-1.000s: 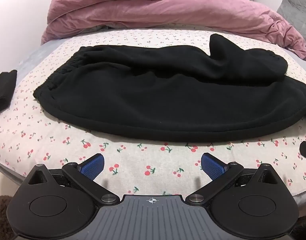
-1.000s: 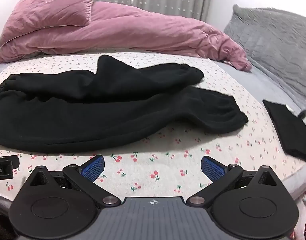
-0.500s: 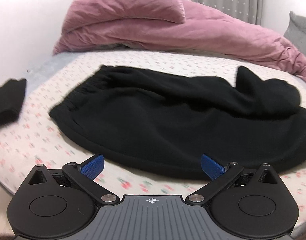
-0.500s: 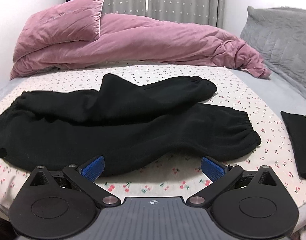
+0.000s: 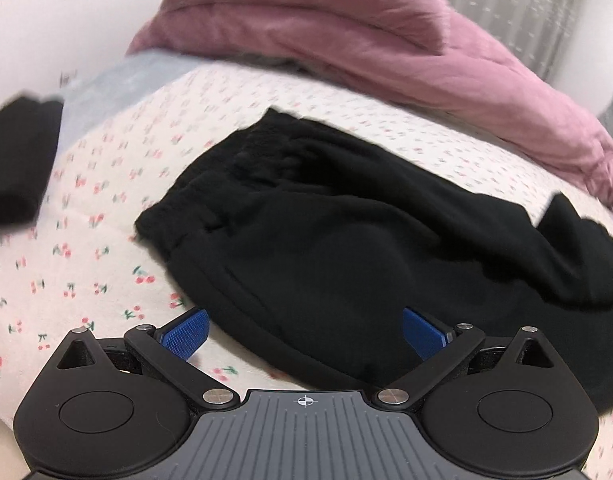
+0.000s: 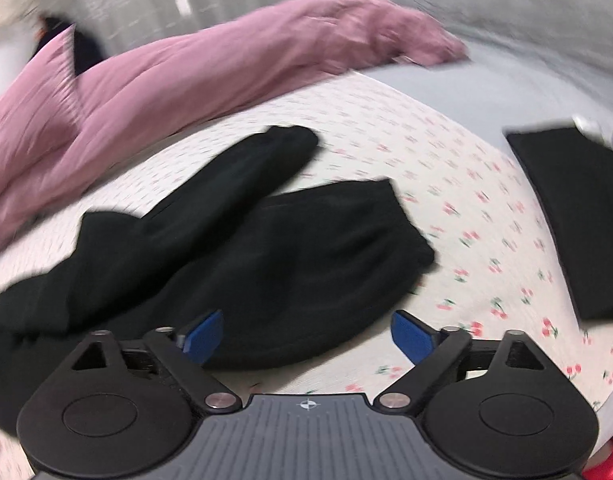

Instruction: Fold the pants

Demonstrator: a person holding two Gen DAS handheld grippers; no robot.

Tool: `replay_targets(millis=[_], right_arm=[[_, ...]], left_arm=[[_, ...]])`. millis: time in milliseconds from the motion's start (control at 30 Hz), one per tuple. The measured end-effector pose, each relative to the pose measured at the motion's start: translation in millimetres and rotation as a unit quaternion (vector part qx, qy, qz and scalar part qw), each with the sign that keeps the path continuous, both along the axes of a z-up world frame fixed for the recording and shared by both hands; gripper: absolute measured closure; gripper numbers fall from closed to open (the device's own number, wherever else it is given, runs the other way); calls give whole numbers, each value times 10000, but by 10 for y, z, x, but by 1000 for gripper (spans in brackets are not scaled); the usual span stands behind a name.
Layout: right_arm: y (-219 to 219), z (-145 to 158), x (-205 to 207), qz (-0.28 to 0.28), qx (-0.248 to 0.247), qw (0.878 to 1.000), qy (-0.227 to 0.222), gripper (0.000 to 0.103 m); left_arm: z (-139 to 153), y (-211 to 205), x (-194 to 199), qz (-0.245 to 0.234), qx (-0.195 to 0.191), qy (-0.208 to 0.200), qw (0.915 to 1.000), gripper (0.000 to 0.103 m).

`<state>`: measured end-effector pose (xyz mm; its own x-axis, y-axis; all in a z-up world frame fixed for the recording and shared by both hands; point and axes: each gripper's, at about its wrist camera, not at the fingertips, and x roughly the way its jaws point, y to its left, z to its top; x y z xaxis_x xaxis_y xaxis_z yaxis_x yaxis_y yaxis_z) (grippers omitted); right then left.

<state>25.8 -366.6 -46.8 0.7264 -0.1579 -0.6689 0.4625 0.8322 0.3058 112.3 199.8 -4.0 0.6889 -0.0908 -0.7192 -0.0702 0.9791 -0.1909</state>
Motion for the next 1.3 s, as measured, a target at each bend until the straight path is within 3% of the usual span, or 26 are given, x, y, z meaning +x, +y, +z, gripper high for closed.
replay_targets(millis=[133, 300, 500, 533, 600, 667, 767, 867, 1133, 1300], right_arm=[[-250, -237, 38, -349, 596, 9976, 55, 33], [-460, -389, 31, -522, 1293, 9894, -398, 37], [-539, -427, 87, -677, 1269, 9869, -729, 63], [-552, -444, 89, -678, 1237, 9871, -761, 73], [-569, -458, 104, -758, 1170, 9875, -743, 92], [-590, -432, 70, -893, 1155, 9862, -780, 98], [-567, -278, -96, -1171, 780, 9864, -845, 99], [-597, -186, -311, -1239, 690, 9861, -867, 100], [-573, -190, -672, -1051, 792, 9882, -783, 102], [-525, -254, -651, -1027, 610, 9919, -432, 101]], left_arm=[[-223, 334, 110, 285, -743, 52, 9968, 8], [-393, 761, 177, 769, -1594, -21, 9842, 35], [-481, 1034, 225, 1083, -2244, -195, 9683, 71], [-499, 1062, 222, 1118, -2353, -209, 9653, 76], [-544, 1096, 221, 1190, -2469, -152, 9616, 97], [-532, 1105, 177, 1232, -2482, -196, 9607, 100], [-392, 1068, 96, 1297, -2090, -427, 9683, 101], [-259, 1115, -30, 1354, -1980, -625, 9688, 100], [-77, 1280, -339, 1402, -1967, -624, 9684, 99], [-47, 1258, -492, 1337, -1590, -405, 9773, 98]])
